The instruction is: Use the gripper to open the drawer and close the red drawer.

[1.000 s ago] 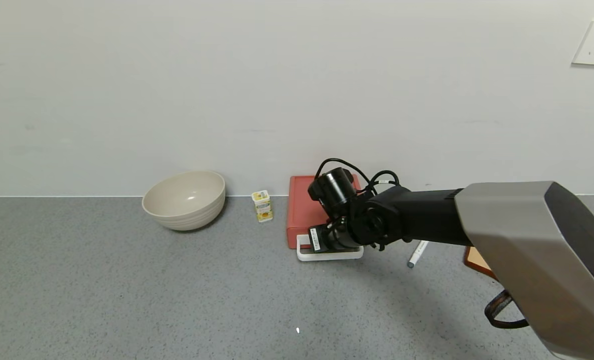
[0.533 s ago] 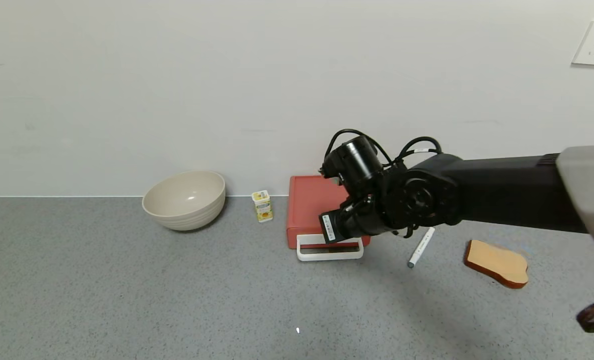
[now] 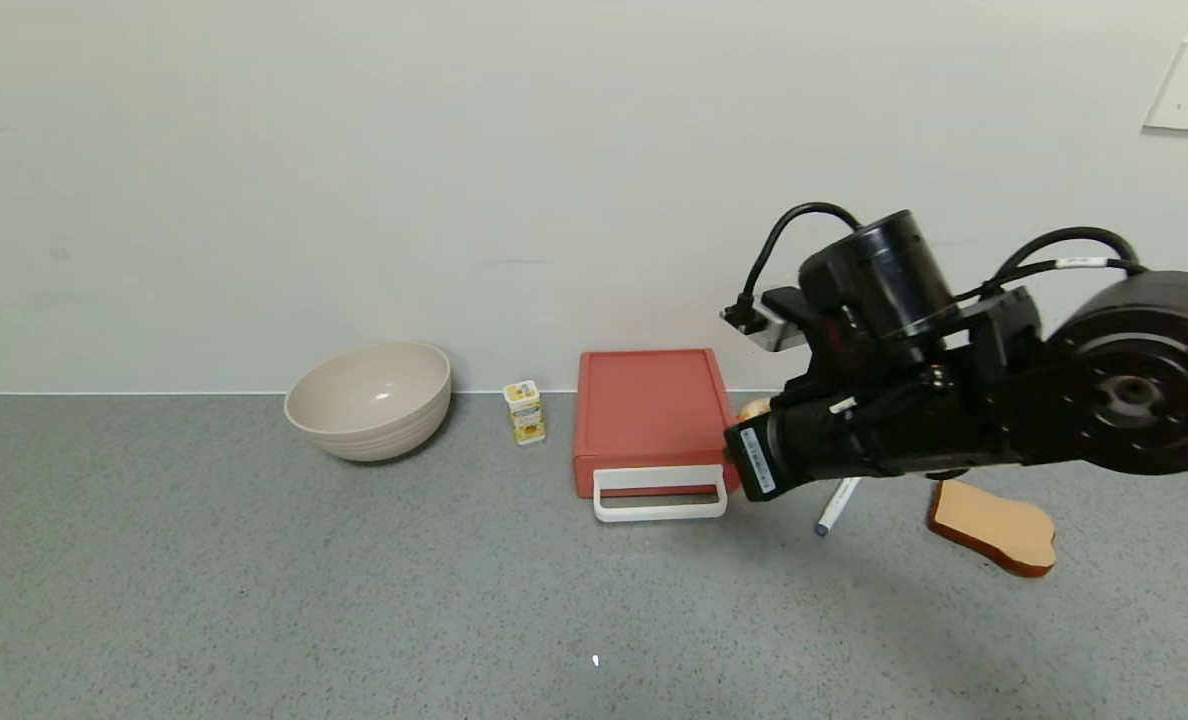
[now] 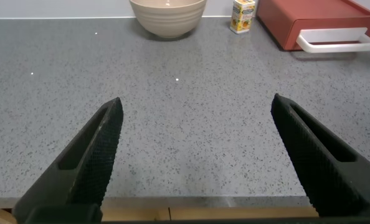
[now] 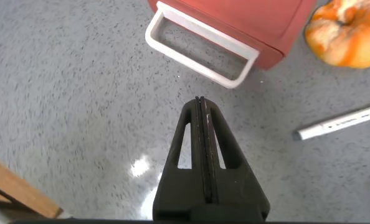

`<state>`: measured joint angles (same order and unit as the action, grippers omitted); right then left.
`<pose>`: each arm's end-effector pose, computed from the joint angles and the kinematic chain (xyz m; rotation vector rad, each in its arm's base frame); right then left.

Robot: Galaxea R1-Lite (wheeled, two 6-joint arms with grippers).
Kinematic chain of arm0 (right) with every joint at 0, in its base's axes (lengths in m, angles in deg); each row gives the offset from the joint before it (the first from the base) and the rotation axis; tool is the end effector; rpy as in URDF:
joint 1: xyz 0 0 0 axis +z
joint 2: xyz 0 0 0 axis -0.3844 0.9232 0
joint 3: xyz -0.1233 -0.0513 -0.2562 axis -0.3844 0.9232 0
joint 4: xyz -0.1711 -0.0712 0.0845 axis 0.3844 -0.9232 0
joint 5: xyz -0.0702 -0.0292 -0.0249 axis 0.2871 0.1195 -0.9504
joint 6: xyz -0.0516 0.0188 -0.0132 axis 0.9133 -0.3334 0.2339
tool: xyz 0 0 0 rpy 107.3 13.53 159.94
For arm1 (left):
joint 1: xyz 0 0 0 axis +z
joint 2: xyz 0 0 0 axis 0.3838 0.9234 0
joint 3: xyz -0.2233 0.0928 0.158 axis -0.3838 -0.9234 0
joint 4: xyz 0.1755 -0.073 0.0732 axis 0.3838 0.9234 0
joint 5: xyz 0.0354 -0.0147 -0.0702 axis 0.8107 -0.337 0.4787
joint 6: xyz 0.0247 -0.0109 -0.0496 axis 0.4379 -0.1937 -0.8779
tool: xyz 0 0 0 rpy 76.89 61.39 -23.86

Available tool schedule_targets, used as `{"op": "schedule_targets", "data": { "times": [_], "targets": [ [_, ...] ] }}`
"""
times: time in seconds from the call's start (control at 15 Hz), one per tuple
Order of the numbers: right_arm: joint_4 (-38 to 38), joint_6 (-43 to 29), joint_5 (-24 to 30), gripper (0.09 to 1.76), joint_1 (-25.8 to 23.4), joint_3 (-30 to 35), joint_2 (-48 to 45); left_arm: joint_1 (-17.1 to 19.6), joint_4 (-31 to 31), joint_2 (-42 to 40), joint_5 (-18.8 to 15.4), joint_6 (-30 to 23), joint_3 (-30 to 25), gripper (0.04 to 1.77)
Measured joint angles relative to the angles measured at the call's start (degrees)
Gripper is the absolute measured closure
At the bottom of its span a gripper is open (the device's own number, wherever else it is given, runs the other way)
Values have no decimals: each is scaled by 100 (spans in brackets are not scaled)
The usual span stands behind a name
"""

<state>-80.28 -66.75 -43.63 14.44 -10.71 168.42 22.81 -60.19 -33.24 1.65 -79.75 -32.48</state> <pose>0.3108 0.2317 0.1824 -0.1370 0.6940 0.5416 0.0367 0.0011 0.0742 -0.0301 0.0075 0.0223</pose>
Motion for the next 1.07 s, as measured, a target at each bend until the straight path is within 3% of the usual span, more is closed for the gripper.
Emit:
{"op": "schedule_targets", "data": {
  "times": [0.2, 0.47, 0.73, 1.07],
  "targets": [
    [240, 283, 182, 131, -155, 736, -708, 0, 0, 0, 0, 0, 0, 9],
    [258, 258, 206, 84, -260, 1147, -1375, 0, 0, 0, 0, 0, 0, 9],
    [260, 453, 646, 55, -508, 1679, -2193, 0, 0, 0, 0, 0, 0, 9],
    [234, 567, 919, 36, -1073, 2426, -3544, 0, 0, 0, 0, 0, 0, 9]
  ]
}}
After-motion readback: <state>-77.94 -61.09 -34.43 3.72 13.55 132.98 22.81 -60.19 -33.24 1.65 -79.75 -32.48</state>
